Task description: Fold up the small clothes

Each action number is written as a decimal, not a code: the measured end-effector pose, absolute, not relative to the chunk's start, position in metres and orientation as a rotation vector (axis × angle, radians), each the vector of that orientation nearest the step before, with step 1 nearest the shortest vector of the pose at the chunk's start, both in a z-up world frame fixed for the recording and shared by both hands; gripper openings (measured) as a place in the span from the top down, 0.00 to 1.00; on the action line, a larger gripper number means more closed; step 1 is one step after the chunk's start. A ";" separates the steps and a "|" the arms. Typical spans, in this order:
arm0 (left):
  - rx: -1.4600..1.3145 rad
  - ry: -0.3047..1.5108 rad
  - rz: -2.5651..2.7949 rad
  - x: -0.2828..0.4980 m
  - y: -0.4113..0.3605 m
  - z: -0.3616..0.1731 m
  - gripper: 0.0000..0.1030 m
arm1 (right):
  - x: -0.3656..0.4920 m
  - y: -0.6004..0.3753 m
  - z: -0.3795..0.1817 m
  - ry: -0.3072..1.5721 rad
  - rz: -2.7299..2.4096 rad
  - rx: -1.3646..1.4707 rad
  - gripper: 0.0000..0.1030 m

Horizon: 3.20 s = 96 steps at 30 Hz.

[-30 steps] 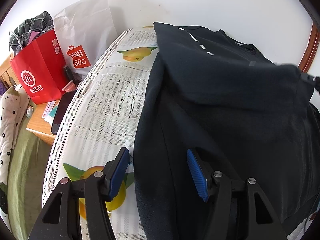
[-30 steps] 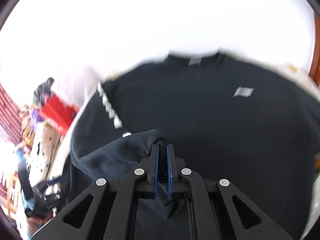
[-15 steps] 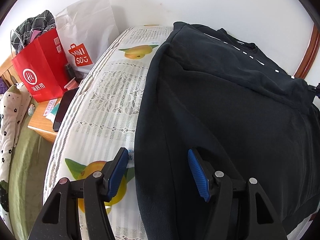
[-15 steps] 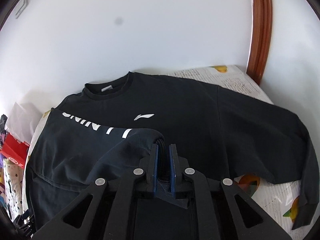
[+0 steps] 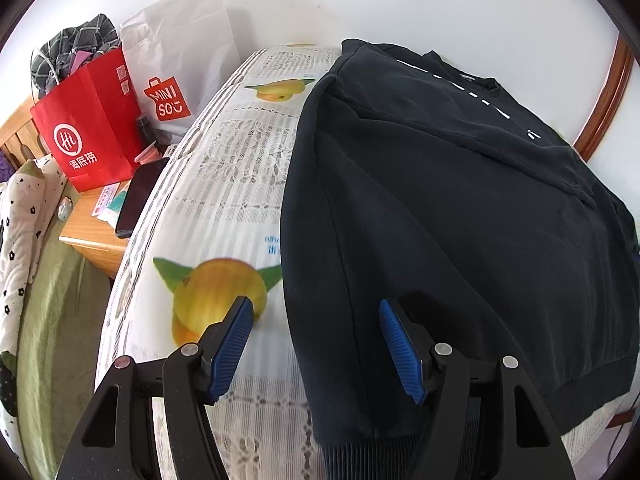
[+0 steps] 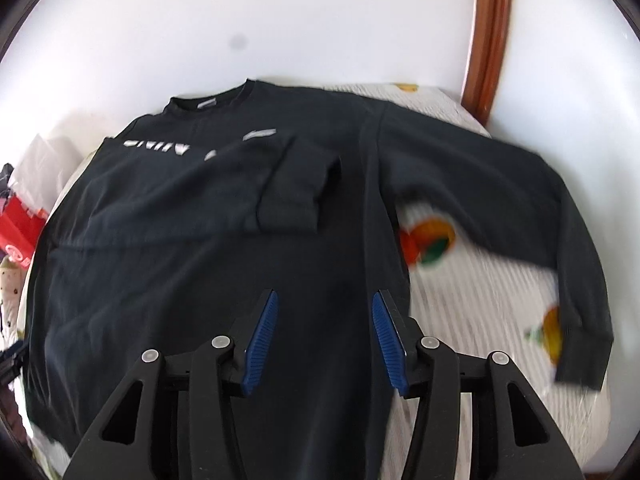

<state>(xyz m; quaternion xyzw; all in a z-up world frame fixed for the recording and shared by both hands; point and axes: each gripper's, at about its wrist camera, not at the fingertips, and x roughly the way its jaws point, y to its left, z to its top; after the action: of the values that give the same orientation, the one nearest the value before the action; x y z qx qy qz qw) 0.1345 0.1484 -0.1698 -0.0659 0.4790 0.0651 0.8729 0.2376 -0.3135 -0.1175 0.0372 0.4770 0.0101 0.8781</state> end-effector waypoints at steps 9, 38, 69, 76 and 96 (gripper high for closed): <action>-0.137 0.967 0.140 0.103 0.136 -0.171 0.67 | 0.146 -0.329 -0.143 0.986 0.077 0.107 0.52; -0.175 0.994 0.132 0.035 0.134 -0.155 0.82 | 0.111 -0.324 -0.137 0.996 0.094 0.118 0.86; -0.090 0.951 0.189 0.210 0.162 -0.135 0.60 | 0.386 -0.057 -0.067 0.847 0.477 -0.035 0.71; -0.083 0.940 0.218 0.231 0.171 -0.151 0.71 | 0.463 0.025 -0.096 0.881 0.587 -0.075 0.71; -0.178 0.879 0.126 0.250 0.189 -0.157 0.92 | 0.539 0.132 -0.144 0.889 0.722 -0.100 0.93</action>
<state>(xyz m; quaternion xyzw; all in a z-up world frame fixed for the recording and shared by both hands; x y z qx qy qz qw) 0.2497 0.1891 -0.1570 -0.0859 0.4247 0.0608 0.8992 0.5392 0.1315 -0.1440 -0.0472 0.4205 0.3414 0.8393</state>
